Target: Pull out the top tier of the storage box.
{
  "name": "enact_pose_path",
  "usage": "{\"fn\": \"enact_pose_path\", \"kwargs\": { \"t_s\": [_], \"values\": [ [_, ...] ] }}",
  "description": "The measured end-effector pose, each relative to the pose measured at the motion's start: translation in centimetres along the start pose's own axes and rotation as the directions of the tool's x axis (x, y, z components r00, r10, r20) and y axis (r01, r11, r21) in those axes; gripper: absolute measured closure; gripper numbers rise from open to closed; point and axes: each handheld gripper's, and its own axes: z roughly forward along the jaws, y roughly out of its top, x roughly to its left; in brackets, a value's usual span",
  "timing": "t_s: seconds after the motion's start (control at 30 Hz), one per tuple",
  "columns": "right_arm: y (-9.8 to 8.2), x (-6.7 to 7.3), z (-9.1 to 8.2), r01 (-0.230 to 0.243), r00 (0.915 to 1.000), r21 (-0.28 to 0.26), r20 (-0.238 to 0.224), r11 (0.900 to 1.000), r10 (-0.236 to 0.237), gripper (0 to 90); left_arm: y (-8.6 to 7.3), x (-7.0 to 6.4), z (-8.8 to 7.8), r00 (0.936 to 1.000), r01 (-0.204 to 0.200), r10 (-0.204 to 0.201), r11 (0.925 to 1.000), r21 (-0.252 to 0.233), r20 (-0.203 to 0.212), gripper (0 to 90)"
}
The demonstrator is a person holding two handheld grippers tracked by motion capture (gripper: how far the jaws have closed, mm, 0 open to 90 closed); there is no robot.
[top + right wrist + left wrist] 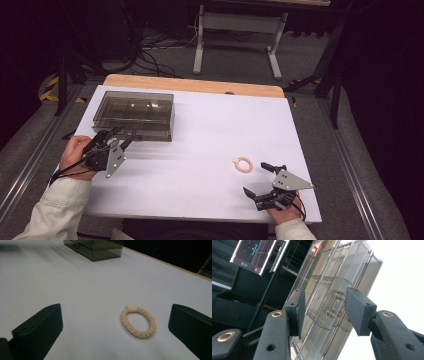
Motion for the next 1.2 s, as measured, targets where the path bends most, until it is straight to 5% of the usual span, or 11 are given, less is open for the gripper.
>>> {"fn": "enact_pose_path", "kwargs": {
  "t_s": [0.17, 0.33, 0.63, 0.8, 0.87, 0.9, 0.93, 1.0, 1.03, 1.17, 1.2],
  "values": [
    [0.0, 0.0, 0.0, 0.0, 1.0, 0.0, 0.0, 1.0, 0.0, 0.2, 0.0, 0.7, -0.3, 0.9958, 0.082, -0.08, 0.9959, -0.037, 0.043, 46.1],
    [0.0, 0.0, 0.0, 0.002, 1.0, 0.002, -0.001, 1.0, -0.002, 0.2, -0.1, 1.5, -0.6, 0.9799, 0.183, -0.175, 0.9805, -0.072, 0.095, 40.9],
    [0.0, 0.0, 0.0, 0.001, 1.0, 0.0, -0.001, 1.0, -0.001, 0.2, -0.5, 2.8, -0.7, 0.9299, 0.333, -0.306, 0.9358, -0.114, 0.204, 33.6],
    [0.0, 0.0, 0.0, 0.001, 1.0, -0.003, 0.0, 1.0, -0.001, 0.2, -0.8, 3.6, -0.7, 0.88, 0.43, -0.384, 0.8944, -0.124, 0.279, 31.2],
    [0.0, 0.0, 0.0, 0.001, 1.0, -0.001, 0.0, 1.0, -0.001, 0.2, -1.1, 4.0, -0.7, 0.8516, 0.475, -0.421, 0.8715, -0.121, 0.313, 30.3],
    [0.0, 0.0, 0.0, 0.0, 1.0, -0.002, 0.0, 1.0, 0.0, 0.2, -1.1, 4.0, -0.7, 0.8516, 0.475, -0.421, 0.8715, -0.121, 0.313, 28.9],
    [0.0, 0.0, 0.0, 0.0, 1.0, -0.002, -0.001, 1.0, 0.0, 0.2, -1.3, 4.5, -0.6, 0.827, 0.511, -0.45, 0.8519, -0.116, 0.338, 26.7],
    [0.0, 0.0, 0.0, -0.002, 1.0, -0.002, -0.001, 1.0, 0.002, 0.2, -1.4, 4.7, -0.5, 0.8019, 0.544, -0.477, 0.8316, -0.111, 0.36, 23.4],
    [0.0, 0.0, 0.0, -0.002, 1.0, -0.002, -0.001, 1.0, 0.002, 0.2, -1.4, 4.7, -0.5, 0.8019, 0.544, -0.477, 0.8316, -0.111, 0.36, 21.7],
    [0.0, -0.1, -0.1, -0.006, 1.0, -0.005, 0.001, 1.0, 0.006, 0.1, -1.5, 5.5, 0.0, 0.709, 0.638, -0.543, 0.766, -0.081, 0.45, 13.2],
    [0.0, -0.1, -0.1, -0.007, 1.0, -0.004, 0.001, 1.0, 0.007, 0.1, -1.5, 5.7, 0.0, 0.6954, 0.65, -0.551, 0.7559, -0.077, 0.461, 11.4]
  ]
}}
